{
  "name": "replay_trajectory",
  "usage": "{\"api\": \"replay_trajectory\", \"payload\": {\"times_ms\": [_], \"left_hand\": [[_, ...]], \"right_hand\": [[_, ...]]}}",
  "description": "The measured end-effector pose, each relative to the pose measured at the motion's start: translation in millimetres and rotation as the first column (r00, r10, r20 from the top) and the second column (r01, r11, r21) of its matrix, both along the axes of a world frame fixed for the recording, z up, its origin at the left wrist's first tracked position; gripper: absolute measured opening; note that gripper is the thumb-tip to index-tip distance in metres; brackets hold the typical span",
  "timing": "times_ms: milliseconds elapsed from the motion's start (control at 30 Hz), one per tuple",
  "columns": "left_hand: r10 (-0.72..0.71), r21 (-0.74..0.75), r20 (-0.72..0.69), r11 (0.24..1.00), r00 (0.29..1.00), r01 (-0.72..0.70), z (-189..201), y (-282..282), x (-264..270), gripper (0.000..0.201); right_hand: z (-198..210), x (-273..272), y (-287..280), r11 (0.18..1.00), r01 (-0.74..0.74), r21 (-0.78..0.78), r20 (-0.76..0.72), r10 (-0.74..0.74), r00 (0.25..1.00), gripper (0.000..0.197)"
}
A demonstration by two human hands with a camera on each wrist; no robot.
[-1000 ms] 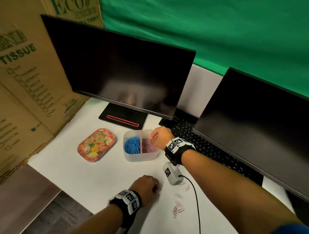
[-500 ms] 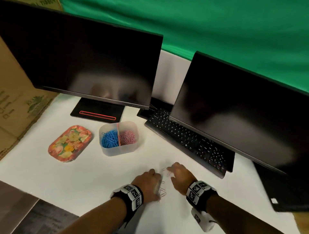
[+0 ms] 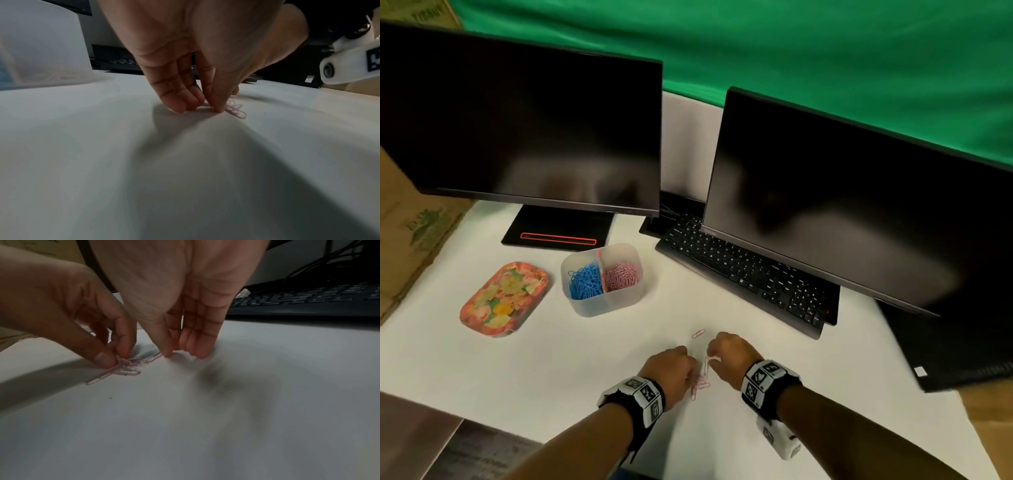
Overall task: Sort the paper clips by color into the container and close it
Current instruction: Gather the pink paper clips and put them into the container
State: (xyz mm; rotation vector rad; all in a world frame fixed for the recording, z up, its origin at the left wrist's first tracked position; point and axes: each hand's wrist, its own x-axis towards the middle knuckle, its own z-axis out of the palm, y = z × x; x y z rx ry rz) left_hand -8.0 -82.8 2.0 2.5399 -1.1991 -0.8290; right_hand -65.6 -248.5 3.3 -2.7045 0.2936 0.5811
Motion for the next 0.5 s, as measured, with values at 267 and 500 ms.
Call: {"api": "replay_trajectory", "payload": {"times_ms": [267, 500], "left_hand": [[0.054, 0.042, 0.005, 0.998, 0.999, -0.054, -2, -2, -15, 0.043], [0.036, 0.051, 0.01, 0.998, 0.999, -0.037, -1, -11, -13, 0.024]], "right_hand": [[-1, -12, 2, 0.998, -0.036, 0.049, 0.04, 0.034, 0.999, 0.033], [-4, -15, 19, 0.999, 0.033, 0.036, 0.059, -0.035, 0.998, 0.027]]}}
